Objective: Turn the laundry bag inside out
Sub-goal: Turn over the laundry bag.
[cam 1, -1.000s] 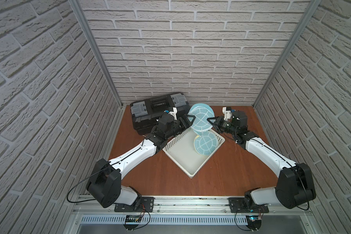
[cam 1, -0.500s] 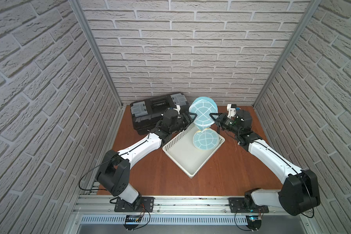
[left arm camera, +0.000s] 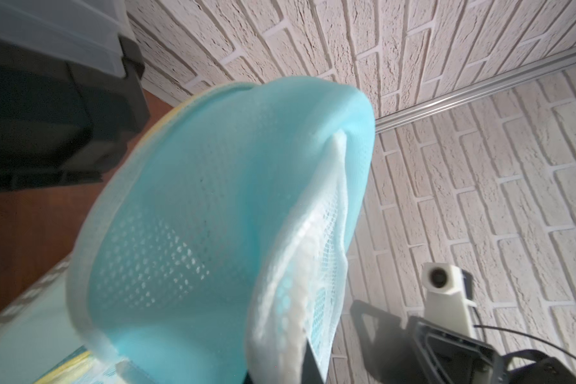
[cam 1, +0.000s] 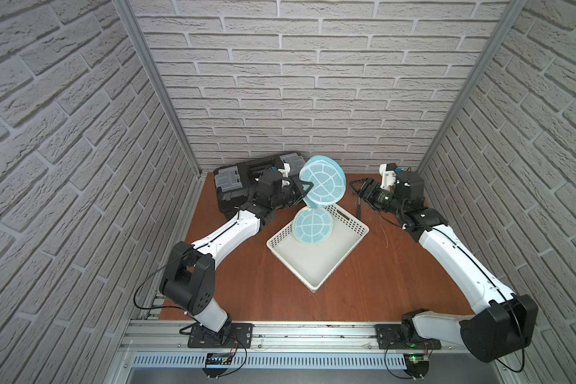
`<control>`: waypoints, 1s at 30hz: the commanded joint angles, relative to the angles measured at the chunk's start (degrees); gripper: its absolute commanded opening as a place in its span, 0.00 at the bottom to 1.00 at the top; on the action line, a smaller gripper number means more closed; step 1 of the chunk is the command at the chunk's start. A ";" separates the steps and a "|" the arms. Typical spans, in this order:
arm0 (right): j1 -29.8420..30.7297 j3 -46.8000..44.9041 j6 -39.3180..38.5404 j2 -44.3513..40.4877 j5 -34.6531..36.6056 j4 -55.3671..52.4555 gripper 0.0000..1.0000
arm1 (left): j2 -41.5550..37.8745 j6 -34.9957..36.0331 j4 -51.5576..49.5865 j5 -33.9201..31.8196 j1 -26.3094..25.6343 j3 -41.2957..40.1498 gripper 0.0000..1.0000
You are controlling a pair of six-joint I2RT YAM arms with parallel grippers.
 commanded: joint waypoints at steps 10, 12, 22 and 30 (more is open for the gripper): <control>3.78 18.87 -41.89 3.37 -1.81 -14.99 0.70 | 0.06 25.20 -25.03 17.46 1.87 17.33 0.00; 3.74 21.75 -43.07 4.94 -1.23 -15.70 0.71 | 0.05 27.06 -27.57 18.46 1.63 18.40 0.00; -0.80 28.36 -26.55 14.31 -21.41 -16.68 0.25 | 0.95 32.42 -32.86 25.17 1.30 21.42 0.00; -6.30 21.40 -20.02 13.41 -25.18 -13.56 0.03 | -0.18 33.42 -32.17 27.75 1.04 20.81 0.00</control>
